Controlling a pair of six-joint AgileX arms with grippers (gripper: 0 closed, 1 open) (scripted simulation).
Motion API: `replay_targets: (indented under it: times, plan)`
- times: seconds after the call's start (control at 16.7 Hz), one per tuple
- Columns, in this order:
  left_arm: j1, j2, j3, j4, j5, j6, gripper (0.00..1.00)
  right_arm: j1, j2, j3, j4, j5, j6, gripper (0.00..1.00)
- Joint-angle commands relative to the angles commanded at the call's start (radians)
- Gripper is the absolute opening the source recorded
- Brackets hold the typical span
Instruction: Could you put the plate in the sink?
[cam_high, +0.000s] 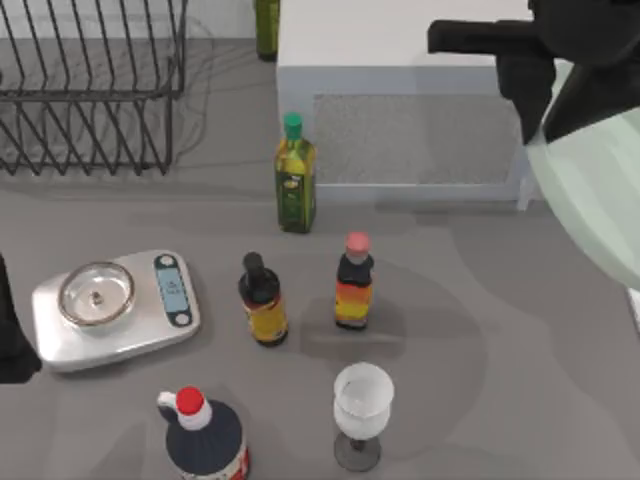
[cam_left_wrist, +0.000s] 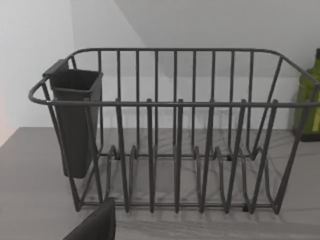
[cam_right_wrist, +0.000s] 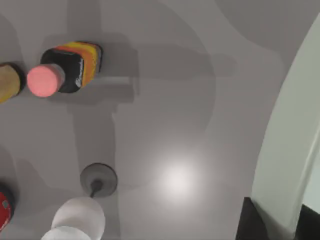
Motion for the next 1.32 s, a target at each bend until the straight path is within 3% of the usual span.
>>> replay_targets:
  times: [0.72,1.02,1.32]
  plan:
    - [0.000,0.000,0.000,0.000,0.000,0.000,1.00,-0.522,0.458,0.507,-0.013,0.015,-0.445,0.00]
    - [0.000,0.000,0.000,0.000,0.000,0.000,1.00,-0.604,0.703,0.639,-0.011,-0.012,-0.608,0.00]
    - [0.000,0.000,0.000,0.000,0.000,0.000,1.00,-0.613,0.759,0.664,-0.011,-0.020,-0.644,0.00]
